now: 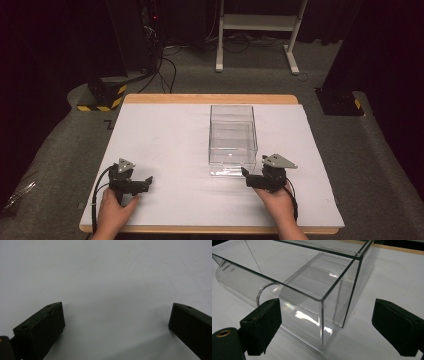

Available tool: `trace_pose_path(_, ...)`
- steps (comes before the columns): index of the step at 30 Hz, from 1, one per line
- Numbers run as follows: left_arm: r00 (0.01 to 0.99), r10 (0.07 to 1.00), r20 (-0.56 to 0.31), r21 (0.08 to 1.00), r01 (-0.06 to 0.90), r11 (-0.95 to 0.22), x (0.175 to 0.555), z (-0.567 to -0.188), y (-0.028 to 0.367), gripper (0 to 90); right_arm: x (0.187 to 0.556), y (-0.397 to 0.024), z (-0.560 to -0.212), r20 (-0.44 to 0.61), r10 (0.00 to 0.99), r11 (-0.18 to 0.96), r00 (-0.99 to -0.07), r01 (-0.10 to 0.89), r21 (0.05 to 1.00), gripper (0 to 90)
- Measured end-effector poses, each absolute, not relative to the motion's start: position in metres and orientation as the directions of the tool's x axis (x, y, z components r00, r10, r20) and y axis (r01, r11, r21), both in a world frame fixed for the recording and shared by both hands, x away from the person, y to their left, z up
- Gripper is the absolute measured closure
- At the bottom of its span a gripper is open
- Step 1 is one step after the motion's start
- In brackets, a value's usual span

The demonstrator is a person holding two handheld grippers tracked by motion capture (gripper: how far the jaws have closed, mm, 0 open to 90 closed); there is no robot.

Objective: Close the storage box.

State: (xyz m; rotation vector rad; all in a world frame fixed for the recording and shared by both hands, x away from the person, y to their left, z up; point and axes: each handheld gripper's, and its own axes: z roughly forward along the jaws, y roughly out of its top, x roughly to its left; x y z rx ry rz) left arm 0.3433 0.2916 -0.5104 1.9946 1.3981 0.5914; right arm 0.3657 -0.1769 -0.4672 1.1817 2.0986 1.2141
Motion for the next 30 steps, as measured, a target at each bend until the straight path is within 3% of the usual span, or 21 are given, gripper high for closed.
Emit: trace_pose_path(30, 0.340, 0.940, 0.009, 0.708, 0.662, -0.246, 0.343, -0.510, 0.292, 0.6, 0.400, -0.172, -0.471, 0.055, 0.875, 0.212, -0.480, 0.484, 0.849, 9.4)
